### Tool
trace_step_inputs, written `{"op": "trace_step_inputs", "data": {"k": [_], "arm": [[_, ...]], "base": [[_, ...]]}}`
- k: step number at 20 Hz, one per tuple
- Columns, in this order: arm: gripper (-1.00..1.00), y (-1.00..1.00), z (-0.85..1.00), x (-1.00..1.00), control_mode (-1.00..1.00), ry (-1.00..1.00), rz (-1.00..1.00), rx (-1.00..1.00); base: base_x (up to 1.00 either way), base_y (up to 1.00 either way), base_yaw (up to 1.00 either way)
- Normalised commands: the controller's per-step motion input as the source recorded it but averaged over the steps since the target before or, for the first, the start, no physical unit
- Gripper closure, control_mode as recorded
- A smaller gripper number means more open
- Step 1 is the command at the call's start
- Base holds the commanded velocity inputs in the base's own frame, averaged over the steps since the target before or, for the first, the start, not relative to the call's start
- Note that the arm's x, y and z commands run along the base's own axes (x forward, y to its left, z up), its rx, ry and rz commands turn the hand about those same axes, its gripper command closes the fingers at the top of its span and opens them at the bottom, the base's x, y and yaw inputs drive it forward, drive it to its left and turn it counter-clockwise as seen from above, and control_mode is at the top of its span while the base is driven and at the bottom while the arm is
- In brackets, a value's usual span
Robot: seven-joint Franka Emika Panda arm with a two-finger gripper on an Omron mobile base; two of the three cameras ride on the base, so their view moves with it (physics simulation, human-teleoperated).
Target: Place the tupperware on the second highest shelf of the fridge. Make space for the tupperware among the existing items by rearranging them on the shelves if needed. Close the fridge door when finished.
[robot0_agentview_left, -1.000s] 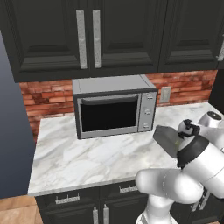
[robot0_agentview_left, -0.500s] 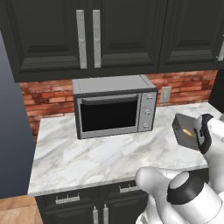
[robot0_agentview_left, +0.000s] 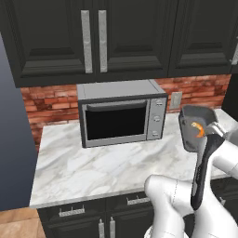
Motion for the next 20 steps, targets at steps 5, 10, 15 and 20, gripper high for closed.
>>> {"op": "trace_step_inputs", "data": {"k": [5, 10, 15, 20], "arm": [[1.0, 0.89, 0.61, -0.3, -1.0, -0.03, 0.0, -0.3], [1.0, 0.67, 0.54, -0.05, -1.0, 0.0, 0.05, -0.24], [1.0, 0.01, 0.05, 0.0, -1.0, -0.02, 0.12, -0.01], [1.0, 0.0, 0.0, 0.0, -1.0, -0.02, 0.08, 0.0]], "base": [[0.0, 0.0, 0.0], [0.0, 0.0, 0.0], [0.0, 0.0, 0.0], [0.0, 0.0, 0.0]]}}
